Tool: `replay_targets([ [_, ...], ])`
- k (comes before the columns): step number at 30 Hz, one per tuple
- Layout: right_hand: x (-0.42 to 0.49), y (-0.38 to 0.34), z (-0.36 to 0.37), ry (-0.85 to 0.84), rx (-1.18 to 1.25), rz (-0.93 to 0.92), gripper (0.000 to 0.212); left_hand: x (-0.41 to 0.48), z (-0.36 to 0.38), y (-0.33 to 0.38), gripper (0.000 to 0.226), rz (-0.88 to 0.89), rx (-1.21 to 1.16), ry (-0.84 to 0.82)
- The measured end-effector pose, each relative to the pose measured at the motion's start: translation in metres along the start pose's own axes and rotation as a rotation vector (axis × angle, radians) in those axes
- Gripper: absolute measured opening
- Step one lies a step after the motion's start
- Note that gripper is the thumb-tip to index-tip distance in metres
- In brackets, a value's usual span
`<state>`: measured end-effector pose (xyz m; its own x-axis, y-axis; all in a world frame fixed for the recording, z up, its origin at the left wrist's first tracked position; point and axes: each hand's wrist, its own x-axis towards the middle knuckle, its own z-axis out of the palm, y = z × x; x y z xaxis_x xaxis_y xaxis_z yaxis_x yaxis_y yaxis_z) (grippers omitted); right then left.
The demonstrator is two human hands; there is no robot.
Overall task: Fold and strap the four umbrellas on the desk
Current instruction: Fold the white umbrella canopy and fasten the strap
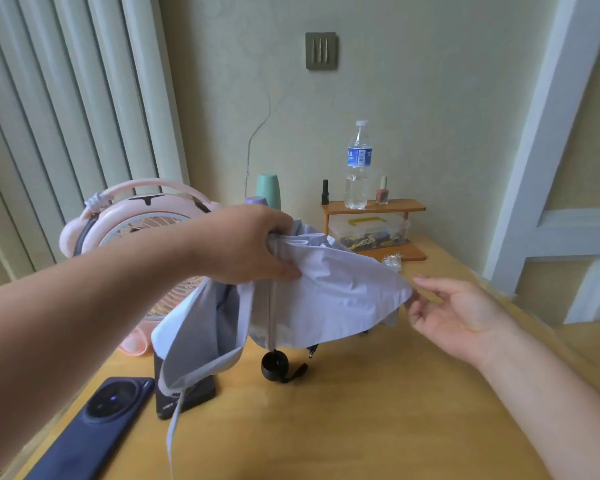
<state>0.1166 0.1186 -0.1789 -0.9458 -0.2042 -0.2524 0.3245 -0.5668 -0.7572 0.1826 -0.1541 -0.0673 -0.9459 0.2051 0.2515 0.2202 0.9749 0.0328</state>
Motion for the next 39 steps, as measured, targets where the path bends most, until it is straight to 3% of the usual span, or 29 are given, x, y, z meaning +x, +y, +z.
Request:
replay_targets([
  [2, 0.000, 0.000, 0.003, 0.062, -0.360, -0.111, 0.013, 0.004, 0.006, 0.004, 0.039, -0.014, -0.005, 0.044],
  [5, -0.013, -0.002, 0.016, 0.134, -0.915, -0.588, 0.068, 0.012, 0.014, 0.008, 0.037, -0.040, -0.010, 0.107],
  [7, -0.037, -0.003, 0.042, -0.080, -1.182, -0.802, 0.099, 0.017, 0.019, 0.012, 0.035, -0.051, -0.008, 0.136],
  [9, -0.050, -0.002, 0.073, -0.280, -1.489, -0.813, 0.122, 0.021, 0.022, 0.017, 0.033, -0.056, -0.007, 0.127],
  [12, -0.035, -0.008, 0.105, -0.332, -1.858, -0.736, 0.143, 0.021, 0.018, 0.024, 0.020, 0.022, -0.055, 0.015],
  [14, -0.019, -0.017, 0.113, -0.383, -1.914, -0.675, 0.146, 0.013, 0.009, 0.026, 0.052, 0.136, -0.042, -0.121],
  [17, -0.001, -0.030, 0.117, -0.531, -1.966, -0.711, 0.137, 0.002, -0.003, 0.021, 0.073, 0.217, -0.076, -0.207],
  [20, 0.005, -0.042, 0.122, -0.696, -1.978, -0.581, 0.104, -0.008, -0.004, 0.013, 0.085, 0.219, -0.186, -0.219],
  [23, 0.008, -0.052, 0.115, -0.669, -2.084, -0.476, 0.094, -0.020, -0.003, 0.002, 0.105, 0.190, -0.272, -0.236],
  [25, 0.011, -0.054, 0.105, -0.624, -2.087, -0.467, 0.090, -0.033, -0.003, -0.002, 0.107, 0.128, -0.249, -0.208],
  [28, 0.011, -0.053, 0.090, -0.608, -2.095, -0.497, 0.118, -0.051, -0.003, -0.006, 0.082, 0.023, -0.199, -0.172],
  [30, 0.010, -0.053, 0.084, -0.634, -2.059, -0.482, 0.121, -0.057, 0.003, -0.008, 0.058, -0.039, -0.236, -0.139],
  [32, 0.009, -0.053, 0.080, -0.665, -2.048, -0.469, 0.098, -0.062, 0.013, -0.009, 0.032, -0.109, -0.256, -0.087],
  [34, 0.011, -0.052, 0.077, -0.663, -2.103, -0.478, 0.061, -0.067, 0.025, -0.007, 0.007, -0.143, -0.266, -0.068],
  [36, 0.010, -0.054, 0.075, -0.652, -2.154, -0.448, 0.032, -0.070, 0.035, -0.006, 0.008, -0.160, -0.333, -0.121],
  [38, 0.009, -0.055, 0.071, -0.621, -2.192, -0.432, 0.023, -0.065, 0.039, -0.009, 0.013, -0.187, -0.459, -0.124],
  [39, 0.011, -0.056, 0.070, -0.593, -2.204, -0.455, 0.022, -0.059, 0.038, -0.012, 0.016, -0.198, -0.503, -0.046],
])
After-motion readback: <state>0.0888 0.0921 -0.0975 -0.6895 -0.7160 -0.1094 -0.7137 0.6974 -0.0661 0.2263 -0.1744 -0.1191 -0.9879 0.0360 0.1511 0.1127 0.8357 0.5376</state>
